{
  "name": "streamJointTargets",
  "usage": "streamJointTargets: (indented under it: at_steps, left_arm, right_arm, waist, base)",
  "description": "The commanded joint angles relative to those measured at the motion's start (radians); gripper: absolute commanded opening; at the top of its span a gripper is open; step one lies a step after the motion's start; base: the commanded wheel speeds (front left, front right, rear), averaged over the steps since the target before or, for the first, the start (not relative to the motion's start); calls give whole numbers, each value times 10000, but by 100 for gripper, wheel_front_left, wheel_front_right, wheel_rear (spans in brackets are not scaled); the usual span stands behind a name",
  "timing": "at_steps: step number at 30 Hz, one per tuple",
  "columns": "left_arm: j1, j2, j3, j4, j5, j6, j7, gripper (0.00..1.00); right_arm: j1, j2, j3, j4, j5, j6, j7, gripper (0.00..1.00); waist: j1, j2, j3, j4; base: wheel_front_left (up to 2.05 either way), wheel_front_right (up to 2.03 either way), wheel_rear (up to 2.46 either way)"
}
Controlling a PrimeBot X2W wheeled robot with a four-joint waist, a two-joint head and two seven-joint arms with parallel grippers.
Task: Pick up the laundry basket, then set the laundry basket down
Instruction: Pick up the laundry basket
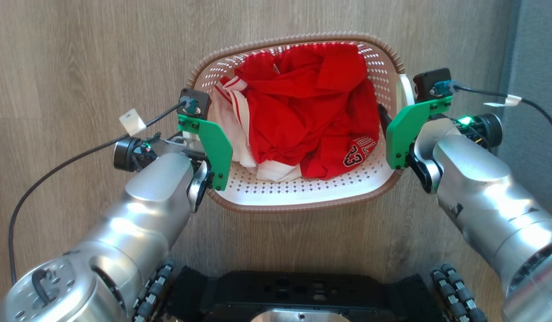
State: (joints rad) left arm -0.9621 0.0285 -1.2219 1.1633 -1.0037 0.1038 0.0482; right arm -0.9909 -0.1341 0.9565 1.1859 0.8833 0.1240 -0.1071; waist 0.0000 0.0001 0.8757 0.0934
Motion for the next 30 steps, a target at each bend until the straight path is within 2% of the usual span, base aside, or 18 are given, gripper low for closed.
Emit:
streamJointTargets:
  at_steps: [1,14,15,16,17,18,30]
  left_arm:
    - [-1,217,-8,-146,-86,111,-4,100]
    - [-163,217,-344,-396,-407,166,-25,100]
    - [-165,217,-357,-410,-464,136,14,78]
    - [-176,217,-367,-419,-522,131,19,44]
    - [-186,217,-379,-425,-566,133,13,14]
    - [-200,217,-398,-435,-571,119,11,0]
    - [-348,217,-542,-382,-169,-170,-523,0]
  right_arm:
    - [394,177,96,34,93,67,-58,100]
    - [201,103,167,195,326,67,-29,100]
    - [202,106,173,197,358,67,1,98]
    - [208,113,190,190,390,67,59,48]
    - [215,116,211,172,419,67,107,10]
    - [217,114,220,156,453,67,136,0]
    - [374,93,240,309,821,67,322,0]
  waist:
    - [0,-1,100,59]
    - [0,-1,415,187]
    - [0,-1,429,197]
    - [0,-1,439,207]
    - [0,-1,447,212]
    - [0,-1,457,216]
    - [0,-1,304,211]
  base:
    - [0,0,0]
    - [0,0,0]
    - [0,0,0]
    - [0,0,0]
    - [0,0,0]
    - [0,0,0]
    - [0,0,0]
